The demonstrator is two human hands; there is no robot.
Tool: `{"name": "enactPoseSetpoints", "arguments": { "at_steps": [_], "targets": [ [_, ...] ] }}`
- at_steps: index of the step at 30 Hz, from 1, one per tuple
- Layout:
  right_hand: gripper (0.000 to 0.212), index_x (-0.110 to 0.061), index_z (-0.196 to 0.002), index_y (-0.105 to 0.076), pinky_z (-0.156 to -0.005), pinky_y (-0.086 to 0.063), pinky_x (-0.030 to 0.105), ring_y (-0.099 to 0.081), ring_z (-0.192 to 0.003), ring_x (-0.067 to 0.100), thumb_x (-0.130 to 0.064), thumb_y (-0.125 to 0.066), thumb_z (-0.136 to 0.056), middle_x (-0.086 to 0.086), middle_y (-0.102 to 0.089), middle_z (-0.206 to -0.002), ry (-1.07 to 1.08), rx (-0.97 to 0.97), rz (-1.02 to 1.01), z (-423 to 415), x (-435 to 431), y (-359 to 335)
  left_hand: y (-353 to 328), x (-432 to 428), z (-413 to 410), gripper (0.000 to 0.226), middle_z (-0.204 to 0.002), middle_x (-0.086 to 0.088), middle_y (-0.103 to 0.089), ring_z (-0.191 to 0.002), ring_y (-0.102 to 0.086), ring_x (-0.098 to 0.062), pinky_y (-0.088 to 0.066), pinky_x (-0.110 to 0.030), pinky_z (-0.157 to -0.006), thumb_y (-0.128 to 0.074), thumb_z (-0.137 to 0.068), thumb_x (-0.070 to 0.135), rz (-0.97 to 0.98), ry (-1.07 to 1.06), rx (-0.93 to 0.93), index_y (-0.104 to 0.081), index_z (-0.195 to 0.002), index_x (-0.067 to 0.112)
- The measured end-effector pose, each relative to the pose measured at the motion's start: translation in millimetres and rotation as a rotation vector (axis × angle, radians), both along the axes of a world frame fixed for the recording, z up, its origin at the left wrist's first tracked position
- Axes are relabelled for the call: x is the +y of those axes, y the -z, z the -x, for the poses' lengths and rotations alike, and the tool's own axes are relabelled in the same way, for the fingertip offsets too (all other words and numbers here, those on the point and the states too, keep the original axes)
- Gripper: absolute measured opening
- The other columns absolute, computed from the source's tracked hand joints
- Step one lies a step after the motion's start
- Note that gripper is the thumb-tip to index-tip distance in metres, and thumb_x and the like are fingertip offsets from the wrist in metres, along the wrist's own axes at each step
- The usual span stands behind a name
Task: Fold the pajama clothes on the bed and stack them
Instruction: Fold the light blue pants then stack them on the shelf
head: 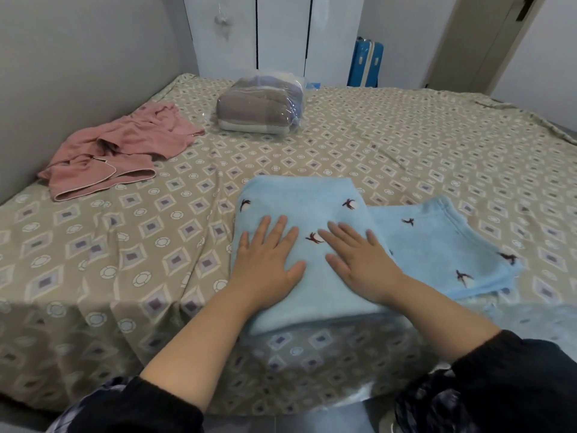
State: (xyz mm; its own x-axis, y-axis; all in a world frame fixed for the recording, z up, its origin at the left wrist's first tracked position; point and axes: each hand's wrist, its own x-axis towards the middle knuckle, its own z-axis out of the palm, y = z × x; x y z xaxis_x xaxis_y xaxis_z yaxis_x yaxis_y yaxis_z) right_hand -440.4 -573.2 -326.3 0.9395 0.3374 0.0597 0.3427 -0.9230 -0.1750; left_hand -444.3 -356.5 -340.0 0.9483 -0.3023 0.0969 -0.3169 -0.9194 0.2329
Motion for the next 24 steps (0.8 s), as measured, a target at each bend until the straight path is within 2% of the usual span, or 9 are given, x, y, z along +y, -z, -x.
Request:
{"name": "enactPoseSetpoints", "arguments": {
  "at_steps": [5, 9, 10, 13, 15, 16, 18, 21, 24],
  "targets": [
    [0.058, -0.024, -0.154, -0.005, -0.116, -0.002, 0.057, -0.003, -0.148, 0.021, -0.045, -0.017, -0.102, -0.002, -0.004, -0.162, 0.427, 0.206, 0.038, 5.2, -40.3, -11.7, -4.4, 3.2, -0.1, 0.062, -0.161, 0.010, 0.010, -0.147, 0.016, -0.014, 0.009, -0.045, -0.117, -0.034, -0.096, 0.054, 0.125, -0.031, 0.027, -0.012, -0.152, 0.038],
    [0.063, -0.022, -0.153, -0.011, -0.114, -0.005, 0.057, -0.002, -0.148, 0.024, -0.049, -0.019, -0.097, 0.005, -0.002, -0.162, 0.337, -0.143, 0.027, 6.0, -9.5, -17.5, -4.8, 8.7, -0.5, 0.063, -0.161, 0.009, 0.012, -0.147, 0.017, -0.017, 0.004, -0.050, -0.116, -0.035, -0.094, 0.059, 0.218, -0.163, 0.080, -0.013, -0.151, 0.044],
    [0.062, -0.026, -0.153, -0.011, -0.114, -0.006, 0.057, -0.001, -0.148, 0.024, -0.050, -0.018, -0.096, 0.003, -0.001, -0.162, 0.301, -0.144, 0.019, 7.8, -2.7, -14.3, -4.9, 10.2, -0.9, 0.064, -0.161, 0.009, 0.012, -0.147, 0.016, -0.018, 0.001, -0.052, -0.116, -0.035, -0.094, 0.060, 0.247, -0.197, 0.109, -0.012, -0.151, 0.044],
    [0.058, -0.036, -0.152, -0.004, -0.115, -0.006, 0.056, 0.005, -0.148, 0.018, -0.053, -0.016, -0.099, -0.006, 0.007, -0.162, 0.299, 0.091, -0.009, 9.9, 2.6, 9.9, -6.2, 14.4, -1.6, 0.072, -0.162, 0.000, 0.010, -0.148, 0.009, -0.024, -0.003, -0.044, -0.120, -0.046, -0.092, 0.058, 0.405, -0.281, 0.178, -0.012, -0.152, 0.038],
    [0.058, -0.038, -0.152, -0.003, -0.115, -0.005, 0.055, 0.006, -0.148, 0.017, -0.054, -0.016, -0.098, -0.008, 0.008, -0.161, 0.302, 0.124, -0.036, 5.1, -1.4, 16.6, -9.7, 19.4, -2.5, 0.081, -0.161, -0.007, -0.008, -0.147, -0.013, -0.026, -0.015, -0.041, -0.119, -0.059, -0.087, 0.053, 0.619, -0.376, 0.210, -0.017, -0.153, 0.031],
    [0.058, -0.039, -0.152, -0.003, -0.115, -0.005, 0.055, 0.006, -0.148, 0.017, -0.055, -0.016, -0.097, -0.008, 0.007, -0.161, 0.296, 0.120, -0.043, 3.1, -2.7, 17.9, -11.3, 23.7, -3.6, 0.083, -0.155, -0.007, -0.025, -0.140, -0.031, -0.027, -0.028, -0.041, -0.114, -0.066, -0.084, 0.049, 0.762, -0.431, 0.219, -0.022, -0.151, 0.028],
    [0.059, -0.039, -0.152, -0.002, -0.115, -0.005, 0.055, 0.007, -0.148, 0.017, -0.056, -0.014, -0.097, -0.007, 0.008, -0.161, 0.292, 0.122, -0.040, -0.2, -3.2, 20.1, -16.7, 31.6, -5.6, 0.079, -0.129, 0.005, -0.050, -0.111, -0.056, -0.021, -0.048, -0.035, -0.090, -0.074, -0.079, 0.041, 1.041, -0.509, 0.276, -0.034, -0.145, 0.023],
    [0.060, -0.038, -0.152, 0.000, -0.115, -0.004, 0.055, 0.008, -0.148, 0.018, -0.056, -0.014, -0.097, -0.006, 0.008, -0.161, 0.297, 0.143, -0.023, 0.2, -1.0, 20.5, -26.2, 36.9, -7.9, 0.061, -0.105, 0.005, -0.066, -0.086, -0.067, -0.016, -0.053, -0.027, -0.061, -0.079, -0.077, 0.036, 1.224, -0.505, 0.499, -0.049, -0.128, 0.021],
    [0.059, -0.037, -0.152, 0.000, -0.115, -0.003, 0.055, 0.009, -0.148, 0.018, -0.054, -0.015, -0.098, -0.005, 0.009, -0.161, 0.292, 0.168, -0.021, 1.6, 0.9, 14.3, -27.9, 35.5, -8.1, 0.055, -0.111, -0.009, -0.068, -0.090, -0.068, -0.025, -0.055, -0.032, -0.066, -0.078, -0.079, 0.023, 1.271, -0.502, 0.598, -0.054, -0.128, 0.014]
  ]
}}
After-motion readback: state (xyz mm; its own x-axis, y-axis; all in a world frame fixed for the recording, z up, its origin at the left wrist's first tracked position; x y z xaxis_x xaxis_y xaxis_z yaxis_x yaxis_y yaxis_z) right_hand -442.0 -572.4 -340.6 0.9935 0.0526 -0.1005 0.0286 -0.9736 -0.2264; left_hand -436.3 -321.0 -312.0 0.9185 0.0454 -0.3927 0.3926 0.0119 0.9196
